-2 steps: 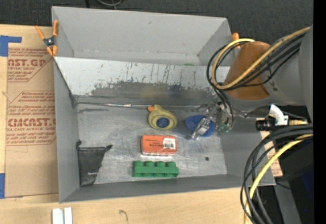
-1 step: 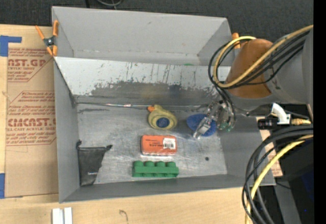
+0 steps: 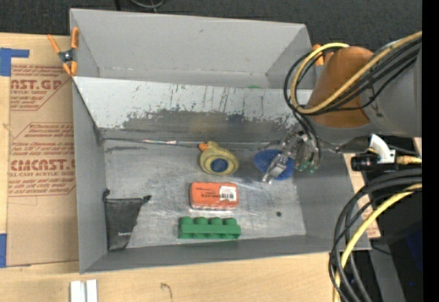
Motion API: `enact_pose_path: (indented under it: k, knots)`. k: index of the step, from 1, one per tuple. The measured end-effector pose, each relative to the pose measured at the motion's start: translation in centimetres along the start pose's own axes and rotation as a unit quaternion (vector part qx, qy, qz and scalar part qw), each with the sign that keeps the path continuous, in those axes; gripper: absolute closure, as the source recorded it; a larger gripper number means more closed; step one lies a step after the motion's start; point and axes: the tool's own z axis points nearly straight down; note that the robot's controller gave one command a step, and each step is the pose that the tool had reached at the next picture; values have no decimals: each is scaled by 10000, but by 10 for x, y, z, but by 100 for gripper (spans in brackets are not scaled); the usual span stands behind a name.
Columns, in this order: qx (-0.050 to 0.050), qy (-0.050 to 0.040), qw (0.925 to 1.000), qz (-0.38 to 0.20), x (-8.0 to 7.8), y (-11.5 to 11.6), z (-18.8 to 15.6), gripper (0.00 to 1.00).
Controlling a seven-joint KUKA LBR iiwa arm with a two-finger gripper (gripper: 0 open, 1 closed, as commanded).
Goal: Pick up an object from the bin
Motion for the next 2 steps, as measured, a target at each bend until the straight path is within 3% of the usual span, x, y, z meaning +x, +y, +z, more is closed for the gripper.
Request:
enact_pose_path:
  k: [2]
  knots:
    - [-8, -21, 10000, -3, -1, 1, -23, 100]
